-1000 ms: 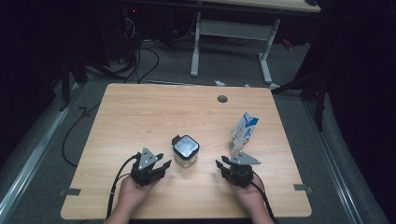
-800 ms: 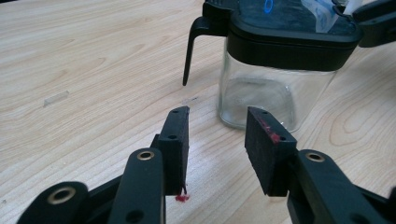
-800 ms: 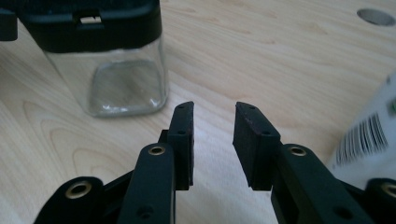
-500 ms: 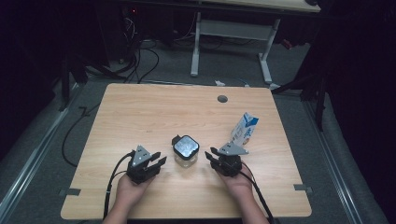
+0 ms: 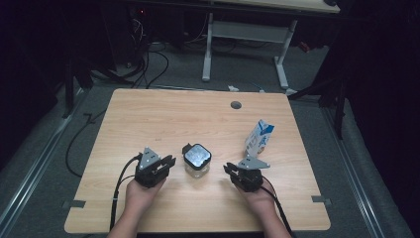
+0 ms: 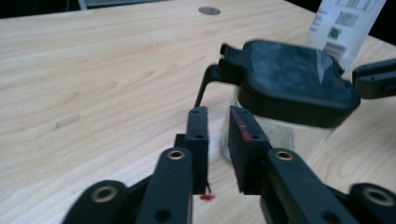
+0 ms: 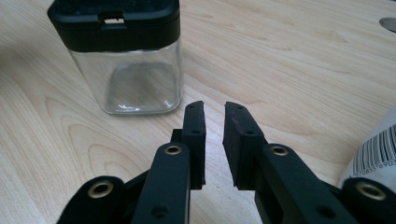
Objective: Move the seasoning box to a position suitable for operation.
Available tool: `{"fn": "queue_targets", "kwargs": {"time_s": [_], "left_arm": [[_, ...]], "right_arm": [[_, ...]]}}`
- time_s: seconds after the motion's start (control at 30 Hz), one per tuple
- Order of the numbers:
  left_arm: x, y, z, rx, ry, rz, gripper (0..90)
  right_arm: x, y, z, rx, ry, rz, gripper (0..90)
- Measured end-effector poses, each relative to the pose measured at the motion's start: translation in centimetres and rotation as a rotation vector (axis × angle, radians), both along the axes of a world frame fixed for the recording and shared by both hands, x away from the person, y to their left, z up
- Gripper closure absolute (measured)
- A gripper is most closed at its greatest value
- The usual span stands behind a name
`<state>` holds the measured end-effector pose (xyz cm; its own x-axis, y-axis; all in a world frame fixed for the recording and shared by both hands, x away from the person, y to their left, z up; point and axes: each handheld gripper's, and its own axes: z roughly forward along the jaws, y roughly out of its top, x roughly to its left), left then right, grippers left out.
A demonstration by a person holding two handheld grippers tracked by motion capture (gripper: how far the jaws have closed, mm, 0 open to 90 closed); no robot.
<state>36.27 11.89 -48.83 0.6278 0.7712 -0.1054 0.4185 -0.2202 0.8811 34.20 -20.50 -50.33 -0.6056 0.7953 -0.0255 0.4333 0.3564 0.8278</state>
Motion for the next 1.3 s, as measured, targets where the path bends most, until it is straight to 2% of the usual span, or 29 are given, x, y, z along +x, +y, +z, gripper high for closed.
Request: {"fn": "queue_targets", "kwargs": {"time_s": [0.27,0.3,0.37,0.53,0.63,0.9,1.3], "left_arm": [[1.3,-0.8,1.1,0.009,-0.034,-0.008,89.6],[1.7,-0.9,1.5,-0.013,-0.028,-0.001,89.7],[2.0,-1.1,1.8,-0.019,-0.033,-0.001,89.9],[2.6,-1.8,2.4,-0.02,-0.045,0.002,89.9],[3.0,-2.9,2.8,-0.003,-0.066,-0.009,89.9],[3.8,-4.2,2.6,0.041,-0.079,-0.023,89.9],[4.0,-4.6,2.0,0.068,-0.091,-0.025,89.9]], "right_arm": [[-0.1,-0.6,0.1,0.016,0.014,0.001,89.9],[0.0,-0.6,0.1,0.022,0.014,0.009,89.9],[-0.1,-0.6,0.1,0.025,0.018,0.018,90.0],[-0.1,-0.4,0.0,0.026,0.014,0.024,89.9],[-0.2,-0.5,0.2,0.036,0.012,0.035,89.8],[-0.3,-0.7,0.2,0.052,0.015,0.043,89.6],[-0.3,-0.7,0.2,0.071,0.013,0.046,88.5]]}}
